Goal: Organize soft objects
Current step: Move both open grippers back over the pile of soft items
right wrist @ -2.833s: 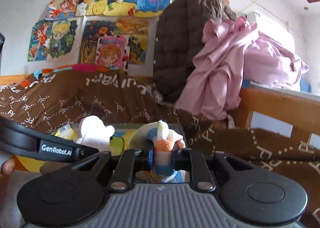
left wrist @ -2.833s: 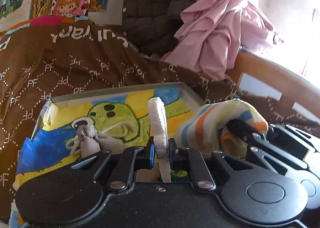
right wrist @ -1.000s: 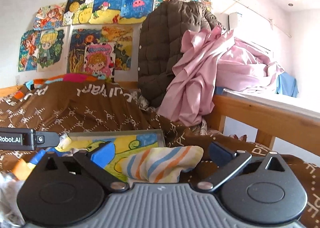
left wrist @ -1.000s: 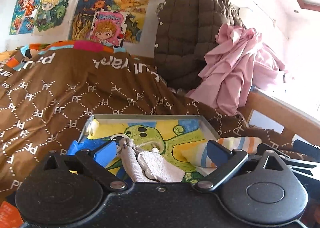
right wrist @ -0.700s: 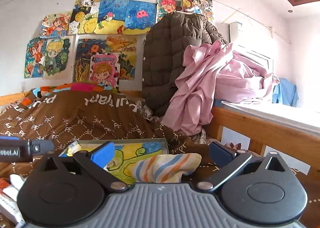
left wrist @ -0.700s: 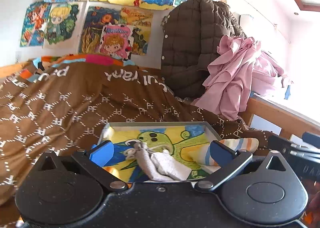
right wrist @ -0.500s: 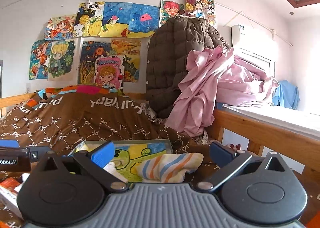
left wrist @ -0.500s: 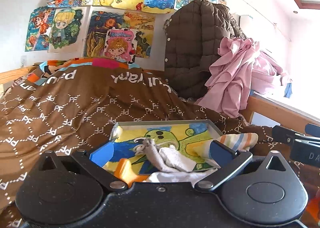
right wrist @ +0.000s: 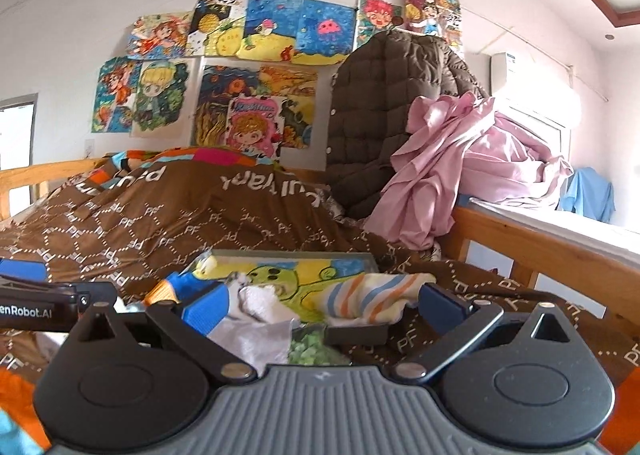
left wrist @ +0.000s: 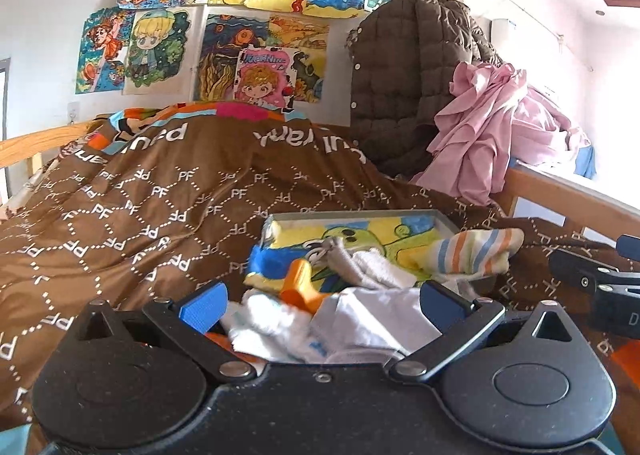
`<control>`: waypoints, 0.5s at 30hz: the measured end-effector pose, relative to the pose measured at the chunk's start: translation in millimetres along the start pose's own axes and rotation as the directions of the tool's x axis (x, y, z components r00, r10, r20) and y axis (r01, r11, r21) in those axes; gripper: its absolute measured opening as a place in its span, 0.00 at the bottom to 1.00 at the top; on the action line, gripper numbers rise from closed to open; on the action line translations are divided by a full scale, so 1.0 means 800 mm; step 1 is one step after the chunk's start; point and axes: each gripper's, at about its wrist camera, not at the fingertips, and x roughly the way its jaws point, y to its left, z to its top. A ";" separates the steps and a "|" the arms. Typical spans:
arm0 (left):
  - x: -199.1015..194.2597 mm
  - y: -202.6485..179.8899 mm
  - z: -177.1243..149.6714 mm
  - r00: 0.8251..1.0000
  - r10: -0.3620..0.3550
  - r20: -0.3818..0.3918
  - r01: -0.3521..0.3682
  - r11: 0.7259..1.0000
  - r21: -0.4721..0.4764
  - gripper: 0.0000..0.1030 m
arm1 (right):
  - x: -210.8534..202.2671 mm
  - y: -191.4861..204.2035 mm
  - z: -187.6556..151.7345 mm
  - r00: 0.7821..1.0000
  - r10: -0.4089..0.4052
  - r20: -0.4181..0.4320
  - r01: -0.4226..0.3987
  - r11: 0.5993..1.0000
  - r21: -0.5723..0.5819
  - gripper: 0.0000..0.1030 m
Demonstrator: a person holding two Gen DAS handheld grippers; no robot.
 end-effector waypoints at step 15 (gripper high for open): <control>-0.017 0.044 -0.040 0.997 0.031 -0.068 -0.031 0.999 0.008 0.99 | -0.033 0.026 -0.021 0.993 0.075 -0.088 -0.073 0.997 0.033 1.00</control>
